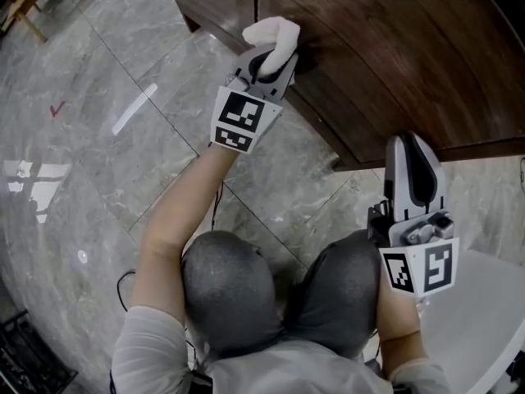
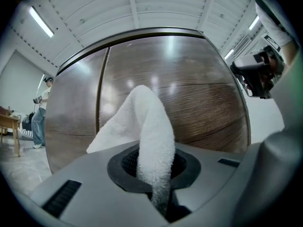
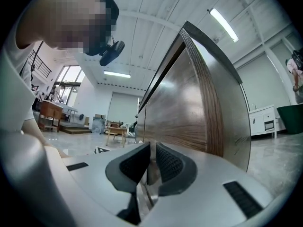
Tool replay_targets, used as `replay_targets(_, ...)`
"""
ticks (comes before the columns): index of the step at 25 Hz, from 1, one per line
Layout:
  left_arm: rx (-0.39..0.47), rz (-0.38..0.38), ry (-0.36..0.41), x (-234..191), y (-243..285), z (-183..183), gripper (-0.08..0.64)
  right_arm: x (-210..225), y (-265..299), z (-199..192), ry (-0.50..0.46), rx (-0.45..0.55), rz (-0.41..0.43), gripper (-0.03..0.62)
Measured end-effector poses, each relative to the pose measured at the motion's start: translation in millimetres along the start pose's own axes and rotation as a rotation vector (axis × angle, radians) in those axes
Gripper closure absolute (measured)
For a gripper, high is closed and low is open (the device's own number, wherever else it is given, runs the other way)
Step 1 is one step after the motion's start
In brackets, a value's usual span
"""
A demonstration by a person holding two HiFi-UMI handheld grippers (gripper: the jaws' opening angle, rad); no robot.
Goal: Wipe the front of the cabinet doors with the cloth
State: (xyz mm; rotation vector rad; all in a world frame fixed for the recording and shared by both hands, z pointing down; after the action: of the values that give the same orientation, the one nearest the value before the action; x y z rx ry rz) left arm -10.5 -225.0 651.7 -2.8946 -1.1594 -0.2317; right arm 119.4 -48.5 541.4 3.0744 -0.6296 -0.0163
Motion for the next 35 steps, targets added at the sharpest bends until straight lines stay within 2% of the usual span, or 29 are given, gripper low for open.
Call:
replay_targets(4,0.016,-0.032,-0.019,19,-2,7,0.499,6,-6,1,0.005,0.008,-0.002,0.534)
replay_targets(9,0.028,-0.065,-0.007,43,-5,14,0.499,12,-15,3,0.011,0.005,0.002,0.534)
replay_targets(16,0.044,-0.110,-0.031,72,-6,22,0.499,30,-33,5,0.013,0.021,-0.029,0.534)
replay_targets(23,0.057,-0.191,-0.005,120,-10,27,0.499,41,-45,6,0.029,0.034,-0.039,0.534)
replay_targets(28,0.046,-0.278,0.031,161,-13,24,0.499,42,-48,7,0.025,0.040,-0.039,0.534)
replay_targets(35,0.040,-0.290,-0.029,172,-12,28,0.499,51,-57,7,0.031,0.040,-0.049,0.534)
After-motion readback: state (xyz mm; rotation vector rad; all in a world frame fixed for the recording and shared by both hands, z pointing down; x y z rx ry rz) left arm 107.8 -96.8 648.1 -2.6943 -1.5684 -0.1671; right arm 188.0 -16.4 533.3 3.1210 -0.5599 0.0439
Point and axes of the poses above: the fingertips, and each gripper's own axes: y forward along the fingers, x to its right, z out of its top, the point moved 2 cm from there along -y, backward along the fingers, and after that the axes turned 2 degrees about -x, right-handed, at the moved point
